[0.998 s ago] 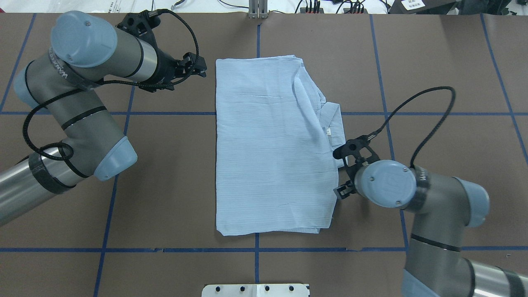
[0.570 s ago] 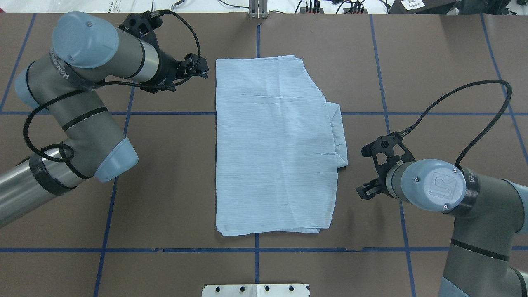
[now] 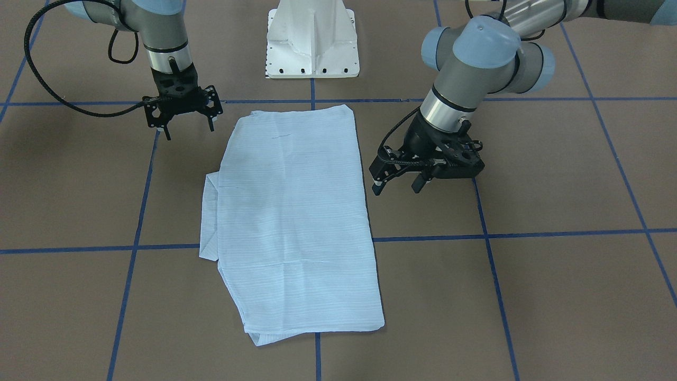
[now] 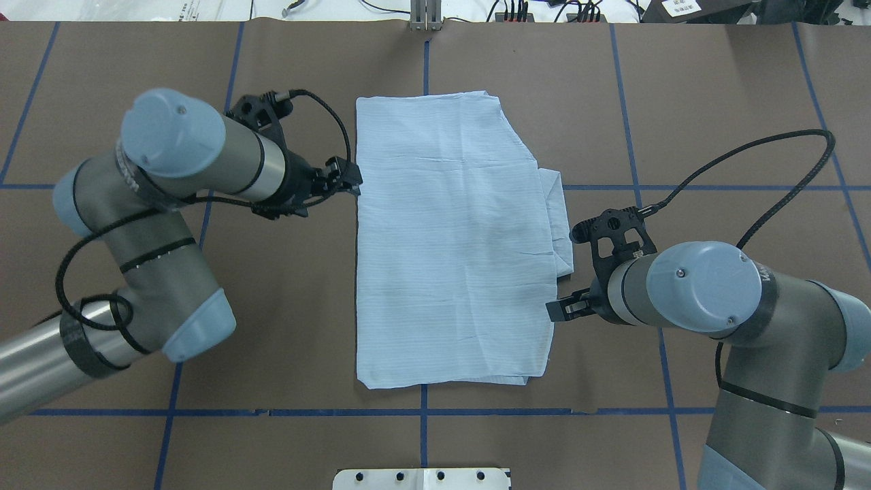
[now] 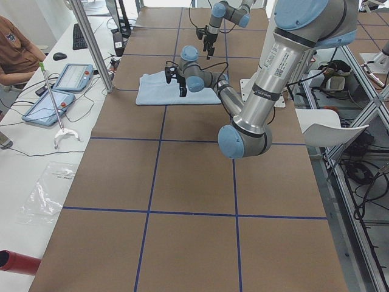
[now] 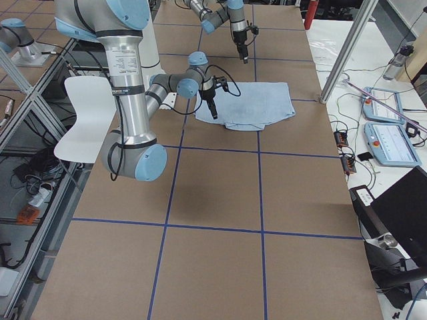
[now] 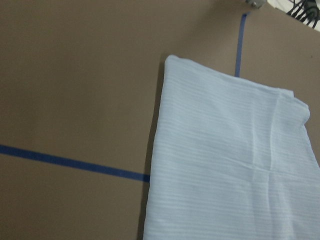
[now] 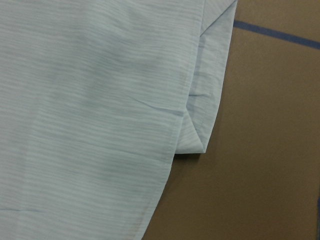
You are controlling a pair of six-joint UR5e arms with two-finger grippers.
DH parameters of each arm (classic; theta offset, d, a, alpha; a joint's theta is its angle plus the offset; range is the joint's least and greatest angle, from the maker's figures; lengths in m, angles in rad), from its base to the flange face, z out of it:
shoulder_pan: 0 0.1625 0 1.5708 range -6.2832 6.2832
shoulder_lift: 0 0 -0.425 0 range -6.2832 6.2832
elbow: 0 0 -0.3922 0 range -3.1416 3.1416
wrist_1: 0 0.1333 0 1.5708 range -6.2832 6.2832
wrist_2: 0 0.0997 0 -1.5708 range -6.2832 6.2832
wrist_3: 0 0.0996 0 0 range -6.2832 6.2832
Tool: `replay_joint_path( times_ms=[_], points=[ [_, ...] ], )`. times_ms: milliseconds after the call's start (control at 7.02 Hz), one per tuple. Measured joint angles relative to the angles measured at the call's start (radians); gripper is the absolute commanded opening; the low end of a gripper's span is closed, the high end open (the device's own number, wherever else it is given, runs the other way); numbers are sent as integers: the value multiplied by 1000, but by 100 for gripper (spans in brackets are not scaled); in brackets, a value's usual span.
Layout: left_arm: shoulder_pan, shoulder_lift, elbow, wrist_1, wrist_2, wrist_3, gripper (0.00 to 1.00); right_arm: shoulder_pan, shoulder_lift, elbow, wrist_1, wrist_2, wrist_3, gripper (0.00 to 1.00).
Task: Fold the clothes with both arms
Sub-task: 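Lower both grippers to the shirt edge nearest the robot and grasp it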
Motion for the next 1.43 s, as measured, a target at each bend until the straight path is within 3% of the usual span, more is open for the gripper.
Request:
replay_joint_path(
  times_ms=[570, 998, 1140, 1283, 1425],
  points=[
    [301, 29, -108, 190, 122, -229, 85, -6, -6, 8, 73, 115, 182, 100],
    [370, 22, -78, 197, 145, -257, 76, -7, -5, 10, 74, 126, 188, 100],
    [370, 20, -70, 197, 150, -256, 68, -7, -4, 11, 74, 127, 188, 100],
    [370, 19, -67, 196, 158, -255, 46, -7, -3, 11, 74, 127, 188, 100],
    [368, 18, -65, 196, 163, -254, 34, -7, -4, 10, 74, 127, 188, 100]
  ],
)
